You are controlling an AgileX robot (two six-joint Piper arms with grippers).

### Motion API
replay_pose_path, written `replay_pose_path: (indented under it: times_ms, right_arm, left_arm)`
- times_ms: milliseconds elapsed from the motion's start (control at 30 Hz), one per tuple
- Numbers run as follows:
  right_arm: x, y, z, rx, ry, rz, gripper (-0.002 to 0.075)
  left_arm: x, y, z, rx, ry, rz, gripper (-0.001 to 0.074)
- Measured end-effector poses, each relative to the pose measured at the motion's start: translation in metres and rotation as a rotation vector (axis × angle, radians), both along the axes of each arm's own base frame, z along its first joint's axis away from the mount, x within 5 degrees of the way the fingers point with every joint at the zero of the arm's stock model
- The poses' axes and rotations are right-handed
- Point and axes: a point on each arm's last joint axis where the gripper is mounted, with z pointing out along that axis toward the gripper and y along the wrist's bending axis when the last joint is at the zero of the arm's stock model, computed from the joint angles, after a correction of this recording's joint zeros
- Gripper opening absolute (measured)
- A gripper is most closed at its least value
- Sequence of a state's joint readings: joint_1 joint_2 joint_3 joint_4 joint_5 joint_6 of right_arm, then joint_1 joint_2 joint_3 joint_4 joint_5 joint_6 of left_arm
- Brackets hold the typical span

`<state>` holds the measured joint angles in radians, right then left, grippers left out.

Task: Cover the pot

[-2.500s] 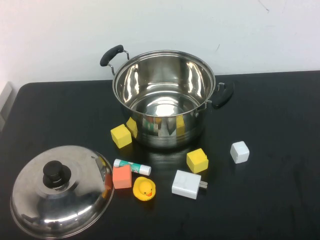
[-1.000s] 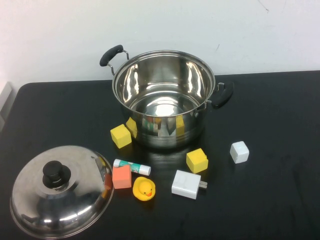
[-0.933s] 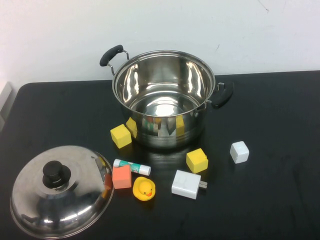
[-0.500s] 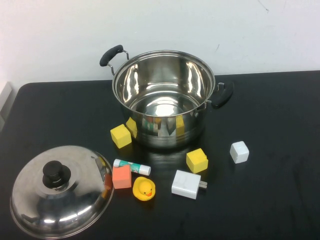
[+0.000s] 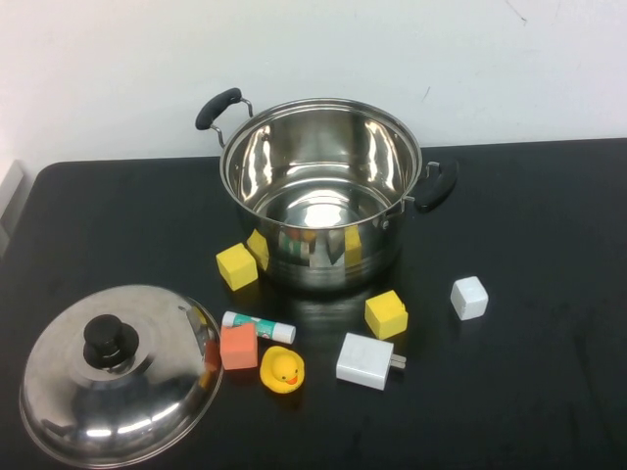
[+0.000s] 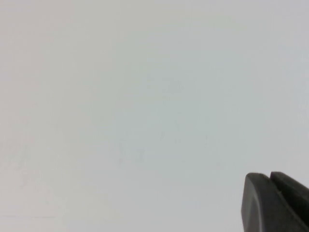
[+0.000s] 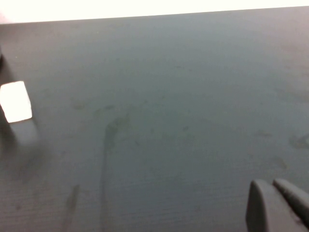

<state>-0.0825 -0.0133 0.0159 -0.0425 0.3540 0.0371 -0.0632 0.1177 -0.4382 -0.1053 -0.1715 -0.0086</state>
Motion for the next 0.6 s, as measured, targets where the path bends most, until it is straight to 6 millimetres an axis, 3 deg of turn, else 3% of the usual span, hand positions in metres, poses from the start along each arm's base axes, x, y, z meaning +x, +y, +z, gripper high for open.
replay_pose_path:
  times_ms: [133, 400, 500, 600]
  right_arm:
    - [0.0, 0.0, 0.0, 0.0, 0.0, 0.0, -0.0002]
    - [0.0, 0.0, 0.0, 0.0, 0.0, 0.0, -0.0002]
    - [0.0, 0.0, 0.0, 0.0, 0.0, 0.0, -0.0002]
    - [0.0, 0.0, 0.0, 0.0, 0.0, 0.0, -0.0002]
  left_arm:
    - [0.021, -0.001, 0.014, 0.032, 0.049, 0.019, -0.0001]
    - [0.073, -0.003, 0.025, 0.024, -0.047, 0.04, 0.0009]
    - [0.095, -0.006, 0.019, 0.069, -0.015, 0.043, 0.0103]
    - [0.118, -0.008, 0.006, 0.088, 0.093, 0.038, 0.0283]
